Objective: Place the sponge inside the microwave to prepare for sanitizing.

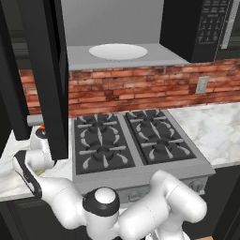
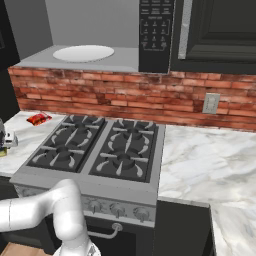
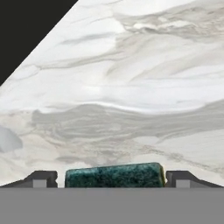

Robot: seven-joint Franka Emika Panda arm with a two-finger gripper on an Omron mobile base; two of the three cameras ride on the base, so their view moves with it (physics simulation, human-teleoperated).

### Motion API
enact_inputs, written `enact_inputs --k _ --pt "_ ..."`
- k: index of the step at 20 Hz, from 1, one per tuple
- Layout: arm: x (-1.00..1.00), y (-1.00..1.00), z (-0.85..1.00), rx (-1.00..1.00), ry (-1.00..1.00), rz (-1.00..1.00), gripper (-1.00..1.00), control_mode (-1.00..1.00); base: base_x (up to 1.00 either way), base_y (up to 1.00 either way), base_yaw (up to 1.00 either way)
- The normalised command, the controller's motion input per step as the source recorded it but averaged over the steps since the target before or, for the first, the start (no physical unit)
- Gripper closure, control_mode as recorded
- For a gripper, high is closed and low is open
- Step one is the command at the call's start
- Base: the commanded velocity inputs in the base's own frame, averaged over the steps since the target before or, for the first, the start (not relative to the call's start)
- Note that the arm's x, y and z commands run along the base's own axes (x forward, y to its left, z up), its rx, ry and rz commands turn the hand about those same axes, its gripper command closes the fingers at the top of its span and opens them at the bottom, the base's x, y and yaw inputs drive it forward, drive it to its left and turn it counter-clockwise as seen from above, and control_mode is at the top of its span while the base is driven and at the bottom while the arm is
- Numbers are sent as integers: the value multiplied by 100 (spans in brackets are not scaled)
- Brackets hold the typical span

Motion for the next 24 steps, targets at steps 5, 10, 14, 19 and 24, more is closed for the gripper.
enact_inputs --k 5,10,14,19,24 --pt "-9 -1 -22 -3 1 0 100 -100 0 0 0" --pt "-18 -10 -17 0 0 0 100 -100 0 0 0" --pt "-31 -20 -9 0 -3 0 100 -100 0 0 0" --pt "-18 -25 1 0 -1 0 100 -100 0 0 0" --pt "-12 -30 13 0 -1 0 100 -100 0 0 0"
